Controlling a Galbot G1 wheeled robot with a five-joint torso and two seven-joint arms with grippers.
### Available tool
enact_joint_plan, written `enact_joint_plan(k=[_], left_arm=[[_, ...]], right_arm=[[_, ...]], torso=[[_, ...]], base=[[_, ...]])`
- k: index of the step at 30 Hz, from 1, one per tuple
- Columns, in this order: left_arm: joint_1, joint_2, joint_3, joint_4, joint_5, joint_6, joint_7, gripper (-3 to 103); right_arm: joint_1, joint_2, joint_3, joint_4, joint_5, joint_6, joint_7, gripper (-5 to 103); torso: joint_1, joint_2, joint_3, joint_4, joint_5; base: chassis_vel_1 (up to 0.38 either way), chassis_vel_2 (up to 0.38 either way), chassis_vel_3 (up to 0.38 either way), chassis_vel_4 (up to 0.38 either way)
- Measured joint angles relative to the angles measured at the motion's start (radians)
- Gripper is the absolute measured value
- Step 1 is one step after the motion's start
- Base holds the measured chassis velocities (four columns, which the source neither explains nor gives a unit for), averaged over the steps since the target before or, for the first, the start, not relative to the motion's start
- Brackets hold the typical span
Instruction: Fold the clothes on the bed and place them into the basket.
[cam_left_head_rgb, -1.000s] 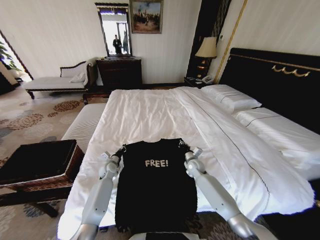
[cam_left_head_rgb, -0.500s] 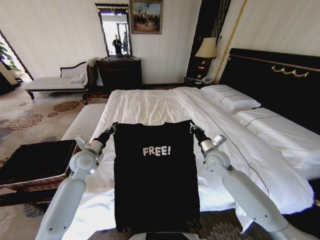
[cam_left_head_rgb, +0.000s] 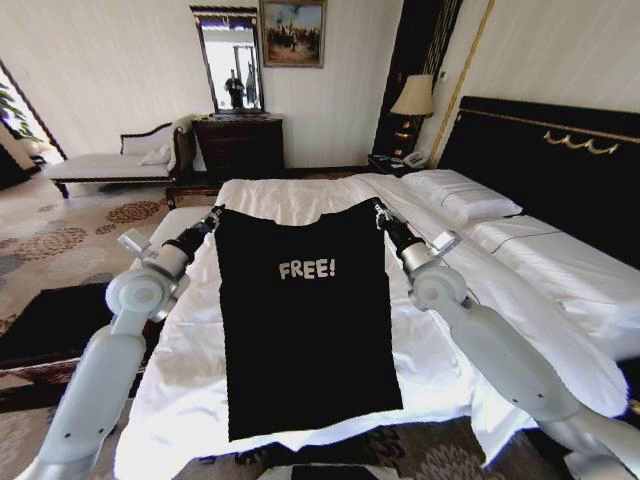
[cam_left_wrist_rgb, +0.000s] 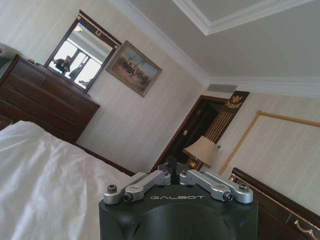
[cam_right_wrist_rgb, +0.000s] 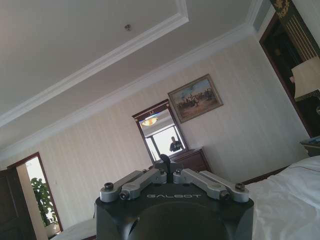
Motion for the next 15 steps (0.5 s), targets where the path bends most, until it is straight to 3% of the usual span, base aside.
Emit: enact_joint_plan(k=[4, 8, 13, 15], left_arm=[[-0.008, -0.019, 0.015, 0.042, 0.001, 0.000, 0.003, 2], [0.062, -0.053, 0.007, 0.033, 0.010, 0.000, 0.006, 2], [0.219, -0.087, -0.022, -0.014, 0.065, 0.000, 0.029, 2], [0.306, -0.093, -0.045, -0.048, 0.096, -0.002, 0.044, 2]], right_arm=[[0.005, 0.025, -0.030, -0.064, -0.031, 0.024, -0.009, 1], [-0.026, 0.030, -0.036, -0.080, -0.063, 0.040, -0.035, 1], [-0.104, 0.009, -0.017, -0.042, -0.114, 0.013, -0.029, 1], [-0.170, -0.018, -0.007, 0.008, -0.119, -0.022, 0.017, 1]], torso=[[0.000, 0.000, 0.000, -0.0001, 0.0000], [0.000, 0.000, 0.000, -0.0002, -0.0001], [0.000, 0.000, 0.000, 0.0000, -0.0002], [0.000, 0.000, 0.000, 0.0003, 0.0000]], base=[[0.000, 0.000, 0.000, 0.000], [0.000, 0.000, 0.000, 0.000], [0.000, 0.000, 0.000, 0.000], [0.000, 0.000, 0.000, 0.000]])
